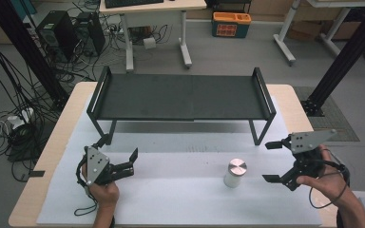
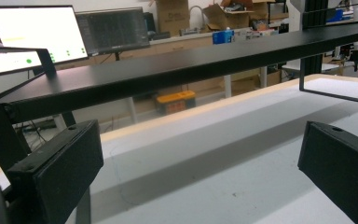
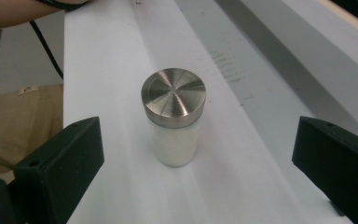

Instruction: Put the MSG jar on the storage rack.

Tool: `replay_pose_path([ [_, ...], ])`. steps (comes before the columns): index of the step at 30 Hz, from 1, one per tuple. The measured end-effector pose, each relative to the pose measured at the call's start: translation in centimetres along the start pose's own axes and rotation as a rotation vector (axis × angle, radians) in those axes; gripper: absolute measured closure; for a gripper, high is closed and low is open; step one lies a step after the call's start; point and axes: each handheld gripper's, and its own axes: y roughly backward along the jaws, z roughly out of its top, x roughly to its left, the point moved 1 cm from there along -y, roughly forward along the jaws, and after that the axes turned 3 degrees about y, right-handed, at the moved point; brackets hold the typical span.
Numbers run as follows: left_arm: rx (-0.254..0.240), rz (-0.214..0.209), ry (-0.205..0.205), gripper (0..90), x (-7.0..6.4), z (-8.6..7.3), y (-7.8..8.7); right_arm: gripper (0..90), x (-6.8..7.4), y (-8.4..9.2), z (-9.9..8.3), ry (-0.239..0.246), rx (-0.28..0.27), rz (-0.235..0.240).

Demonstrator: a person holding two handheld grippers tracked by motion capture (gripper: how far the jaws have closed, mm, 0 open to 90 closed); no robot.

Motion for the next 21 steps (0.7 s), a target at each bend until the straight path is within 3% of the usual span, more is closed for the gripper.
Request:
replay_pose_path([
  [11,-0.002,0.001,-0.001,0.2,0.0,0.0,0.0,1.7,-0.1,-3.5,-1.2,-0.018,0.009,0.054],
  [21,-0.001,-0.001,0.000,0.2,0.0,0.0,0.0,1.6,-0.3,-5.3,-1.7,-0.029,0.000,0.085],
])
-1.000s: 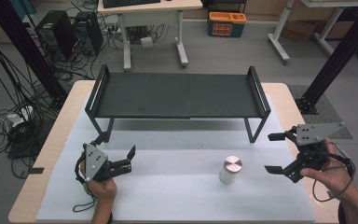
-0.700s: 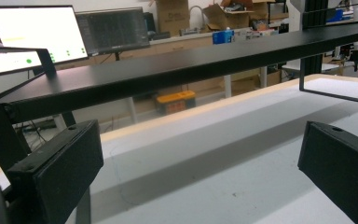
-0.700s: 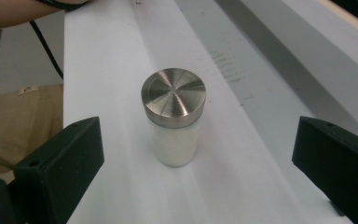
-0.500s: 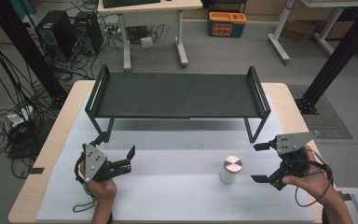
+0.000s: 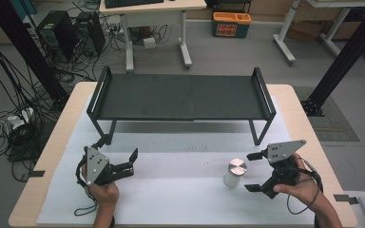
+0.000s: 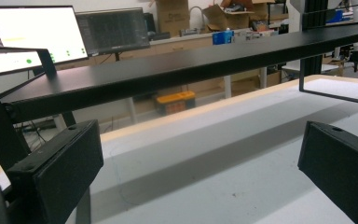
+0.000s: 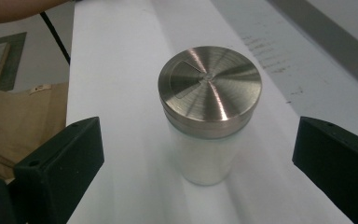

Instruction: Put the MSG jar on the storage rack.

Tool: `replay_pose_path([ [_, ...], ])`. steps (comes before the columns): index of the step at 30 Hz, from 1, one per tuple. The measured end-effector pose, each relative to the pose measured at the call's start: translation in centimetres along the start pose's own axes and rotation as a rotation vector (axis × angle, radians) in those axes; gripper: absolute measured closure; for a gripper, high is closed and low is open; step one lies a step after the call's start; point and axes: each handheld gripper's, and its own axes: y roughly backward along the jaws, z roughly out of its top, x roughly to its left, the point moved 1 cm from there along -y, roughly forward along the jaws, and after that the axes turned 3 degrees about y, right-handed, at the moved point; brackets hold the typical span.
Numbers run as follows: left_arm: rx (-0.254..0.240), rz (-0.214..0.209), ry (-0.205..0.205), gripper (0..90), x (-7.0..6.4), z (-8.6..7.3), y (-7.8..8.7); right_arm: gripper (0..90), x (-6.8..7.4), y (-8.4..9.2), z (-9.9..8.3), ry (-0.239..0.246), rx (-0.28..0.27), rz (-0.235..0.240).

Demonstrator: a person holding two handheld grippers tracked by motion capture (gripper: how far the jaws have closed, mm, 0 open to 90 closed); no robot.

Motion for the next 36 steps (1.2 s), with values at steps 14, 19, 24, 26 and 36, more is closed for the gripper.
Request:
replay_pose_path([
  [14,0.000,0.000,-0.001,0.2,0.1,0.0,0.0,1.6,-0.6,-2.4,-0.1,-0.002,-0.003,0.025],
  [19,0.000,-0.002,-0.001,0.2,0.1,0.0,0.0,2.2,-0.8,-3.2,-0.1,0.000,-0.012,0.031],
  [24,0.002,-0.004,0.001,0.2,0.1,0.0,0.0,5.1,-0.9,-3.7,-0.2,0.000,-0.008,0.029],
  [26,0.000,-0.004,-0.001,0.2,0.1,0.0,0.0,6.7,-0.9,-3.8,-0.1,0.001,-0.002,0.021],
  [36,-0.002,-0.004,-0.003,0.2,0.0,0.0,0.0,28.7,-0.7,-3.2,-0.2,0.035,-0.013,-0.008],
])
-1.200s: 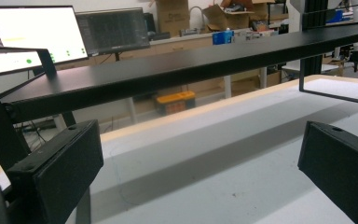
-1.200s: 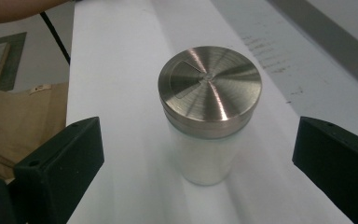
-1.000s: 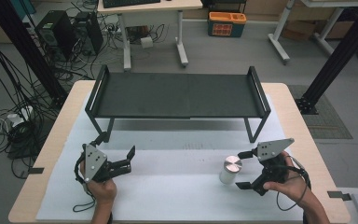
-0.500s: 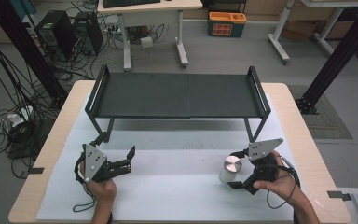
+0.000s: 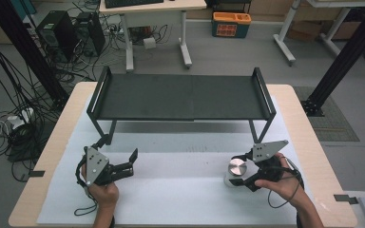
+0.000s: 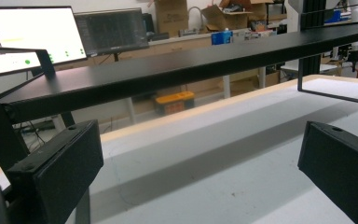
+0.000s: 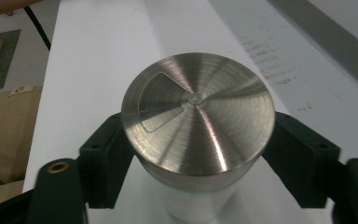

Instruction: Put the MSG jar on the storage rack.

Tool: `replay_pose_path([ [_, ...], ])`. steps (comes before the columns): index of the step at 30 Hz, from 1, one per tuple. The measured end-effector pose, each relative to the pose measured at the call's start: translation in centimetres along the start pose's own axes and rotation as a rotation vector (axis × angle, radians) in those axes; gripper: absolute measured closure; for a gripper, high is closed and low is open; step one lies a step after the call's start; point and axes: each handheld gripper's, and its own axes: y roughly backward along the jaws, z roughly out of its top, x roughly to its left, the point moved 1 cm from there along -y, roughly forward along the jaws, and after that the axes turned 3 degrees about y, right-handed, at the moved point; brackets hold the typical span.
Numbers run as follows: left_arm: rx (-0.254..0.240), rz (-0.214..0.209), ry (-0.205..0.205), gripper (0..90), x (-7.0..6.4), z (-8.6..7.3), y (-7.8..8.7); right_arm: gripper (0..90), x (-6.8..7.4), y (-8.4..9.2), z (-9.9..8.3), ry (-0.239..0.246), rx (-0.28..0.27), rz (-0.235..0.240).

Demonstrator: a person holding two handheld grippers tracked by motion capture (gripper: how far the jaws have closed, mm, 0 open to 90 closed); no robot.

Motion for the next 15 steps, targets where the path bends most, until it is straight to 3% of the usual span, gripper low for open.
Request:
replay_pose_path([
  [5,0.001,0.000,-0.007,0.2,-0.03,0.02,-0.03,40.1,0.19,0.22,0.09,0.034,0.000,-0.003],
  [15,0.000,0.003,-0.008,0.2,-0.12,0.02,-0.01,42.5,0.49,0.34,0.64,0.041,0.018,-0.008],
])
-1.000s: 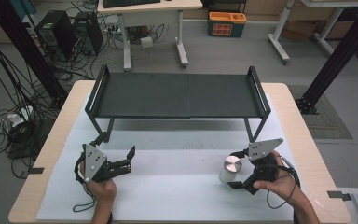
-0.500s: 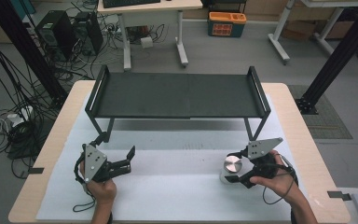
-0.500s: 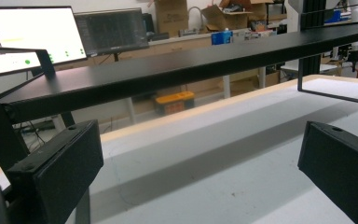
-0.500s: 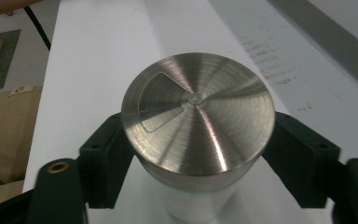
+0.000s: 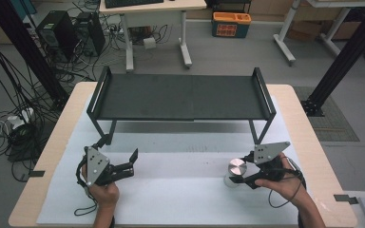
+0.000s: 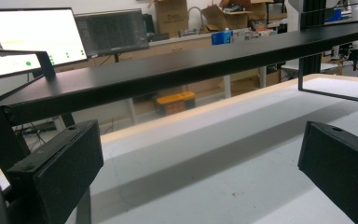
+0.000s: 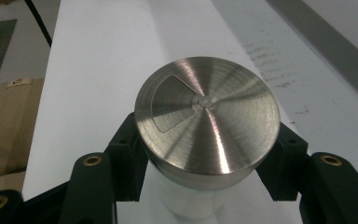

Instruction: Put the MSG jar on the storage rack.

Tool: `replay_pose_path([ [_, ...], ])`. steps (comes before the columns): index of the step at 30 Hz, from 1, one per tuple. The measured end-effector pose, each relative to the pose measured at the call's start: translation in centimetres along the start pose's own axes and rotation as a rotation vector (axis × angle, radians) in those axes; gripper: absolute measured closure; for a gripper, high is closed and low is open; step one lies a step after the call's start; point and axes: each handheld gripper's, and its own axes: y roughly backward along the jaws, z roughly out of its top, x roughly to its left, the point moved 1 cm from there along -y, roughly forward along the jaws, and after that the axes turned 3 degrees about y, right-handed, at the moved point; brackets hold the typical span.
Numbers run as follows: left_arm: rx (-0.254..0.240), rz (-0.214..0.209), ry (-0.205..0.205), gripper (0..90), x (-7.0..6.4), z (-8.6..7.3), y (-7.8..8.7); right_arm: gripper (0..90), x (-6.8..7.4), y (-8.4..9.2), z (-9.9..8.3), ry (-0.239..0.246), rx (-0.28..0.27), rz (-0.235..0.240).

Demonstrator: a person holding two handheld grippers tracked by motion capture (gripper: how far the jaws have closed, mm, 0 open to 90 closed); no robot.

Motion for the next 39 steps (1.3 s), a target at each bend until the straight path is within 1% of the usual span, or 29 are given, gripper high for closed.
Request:
replay_pose_path([
  [2,0.002,-0.004,-0.003,0.2,0.0,0.0,0.0,42.7,0.1,0.2,0.7,-0.003,0.022,0.006],
  [4,0.004,-0.006,-0.004,0.2,0.0,0.1,0.0,42.8,0.1,0.6,1.3,-0.005,0.020,0.017],
  [5,0.005,-0.007,-0.005,0.2,0.0,0.1,-0.1,42.8,0.1,0.6,1.3,-0.005,0.020,0.017],
  [6,0.003,-0.007,-0.003,0.2,0.0,0.0,0.0,42.7,0.3,1.5,2.2,-0.005,0.005,0.012],
  [9,0.001,-0.009,0.002,0.2,0.1,0.0,0.0,42.7,0.4,3.6,4.3,-0.010,-0.026,-0.003],
  [12,0.000,-0.011,0.001,0.2,0.1,0.0,0.0,42.8,0.3,6.2,7.5,0.002,-0.051,-0.029],
  [13,0.000,-0.011,0.001,0.2,0.1,0.0,0.0,42.8,0.3,6.2,7.5,0.002,-0.051,-0.029],
  [14,0.000,-0.012,-0.001,0.2,0.1,0.0,0.0,42.8,0.0,7.7,10.1,0.019,-0.074,-0.046],
  [16,-0.003,-0.009,0.003,0.2,0.1,0.0,0.0,42.8,-0.4,9.0,12.5,0.035,-0.114,-0.064],
  [17,-0.004,-0.008,0.004,0.2,0.2,0.0,0.1,42.8,-0.5,9.4,13.5,0.042,-0.128,-0.072],
  [18,-0.004,-0.008,0.004,0.2,0.2,0.0,0.1,42.8,-0.7,9.9,15.2,0.056,-0.147,-0.083],
  [19,-0.007,-0.007,0.008,0.2,0.2,-0.1,0.1,42.8,-0.7,9.9,15.2,0.056,-0.147,-0.083],
  [20,-0.005,-0.008,0.009,0.2,0.2,-0.1,0.1,42.8,-1.3,10.4,17.9,0.073,-0.174,-0.093],
  [21,-0.005,-0.008,0.009,0.2,0.2,-0.1,0.1,42.8,-1.3,10.4,17.9,0.073,-0.174,-0.093],
  [22,-0.002,-0.011,0.006,0.2,0.2,0.0,0.1,42.8,-2.1,10.4,20.3,0.081,-0.201,-0.099],
  [25,0.004,-0.016,-0.001,0.2,0.2,0.1,0.0,42.8,-3.4,9.6,23.6,0.079,-0.233,-0.120],
  [26,0.005,-0.018,-0.001,0.2,0.2,0.1,0.0,42.8,-3.4,9.6,23.6,0.079,-0.233,-0.120],
  [27,0.005,-0.019,-0.003,0.2,0.2,0.1,0.0,42.7,-4.3,8.6,25.5,0.075,-0.239,-0.137],
  [28,0.004,-0.019,-0.002,0.2,0.2,0.1,0.0,42.7,-4.3,8.6,25.5,0.075,-0.239,-0.137],
  [29,0.004,-0.020,0.000,0.2,0.2,0.0,0.0,42.8,-4.8,7.8,26.5,0.074,-0.238,-0.153],
  [31,0.002,-0.021,0.003,0.2,0.3,0.0,0.0,42.8,-5.6,6.3,27.5,0.066,-0.234,-0.169],
  [33,0.000,-0.022,0.003,0.2,0.3,0.0,0.0,42.8,-6.9,4.3,28.0,0.047,-0.231,-0.168],
  [34,0.002,-0.024,0.002,0.2,0.3,0.0,0.0,42.8,-8.0,2.1,28.2,0.020,-0.226,-0.174],
  [35,0.001,-0.024,0.003,0.2,0.3,0.0,0.0,42.8,-8.0,2.1,28.2,0.020,-0.226,-0.174],
  [36,0.000,-0.024,0.004,0.2,0.3,0.0,0.0,42.8,-9.0,-0.2,27.9,-0.022,-0.220,-0.184],
  [37,-0.002,-0.025,0.005,0.2,0.3,0.0,0.0,42.8,-9.0,-0.2,27.9,-0.022,-0.220,-0.184],
  [39,-0.005,-0.025,0.008,0.2,0.3,-0.1,0.1,42.8,-9.8,-2.4,27.4,-0.052,-0.201,-0.203],
])
